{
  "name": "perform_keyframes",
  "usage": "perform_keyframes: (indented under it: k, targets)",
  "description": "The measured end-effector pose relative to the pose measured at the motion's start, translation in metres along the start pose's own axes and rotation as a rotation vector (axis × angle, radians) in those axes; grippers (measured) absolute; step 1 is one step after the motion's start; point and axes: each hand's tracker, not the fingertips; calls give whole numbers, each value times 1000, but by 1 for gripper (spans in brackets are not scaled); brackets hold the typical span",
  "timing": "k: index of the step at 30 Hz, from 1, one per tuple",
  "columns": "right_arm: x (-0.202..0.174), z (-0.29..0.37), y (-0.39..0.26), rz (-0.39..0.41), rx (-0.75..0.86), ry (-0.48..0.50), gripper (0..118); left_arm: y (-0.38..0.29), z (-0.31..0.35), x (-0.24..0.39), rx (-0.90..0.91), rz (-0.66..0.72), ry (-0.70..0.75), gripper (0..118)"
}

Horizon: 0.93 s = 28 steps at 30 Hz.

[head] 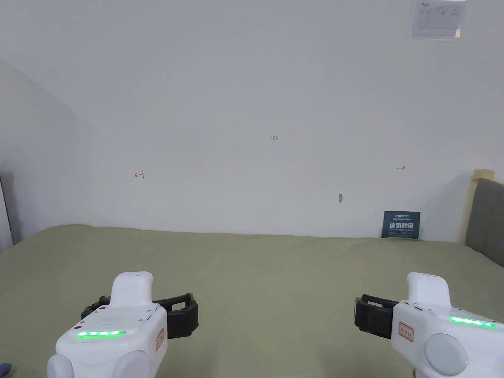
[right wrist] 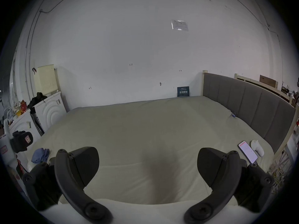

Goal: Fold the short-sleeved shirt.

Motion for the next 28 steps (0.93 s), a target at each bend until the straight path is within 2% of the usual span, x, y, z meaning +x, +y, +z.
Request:
perform_keyframes:
  k: [7, 14, 20, 23, 28]
  targets:
    - [-5, 7, 3, 14, 32, -33, 118, 2, 1, -3, 1, -10, 7, 118]
    - [-9, 8, 2, 23, 46, -19, 118, 1, 2, -4, -5, -14, 16, 118]
    - [-15, 5, 1, 40, 27, -76, 118, -1, 2, -3, -5, -14, 6, 118]
    - [-11, 7, 1, 9, 31, -7, 118, 0, 2, -3, -4, -12, -5, 118]
    - [-11, 6, 1, 10, 8, 28, 118, 3, 3, 0, 2, -25, -10, 118]
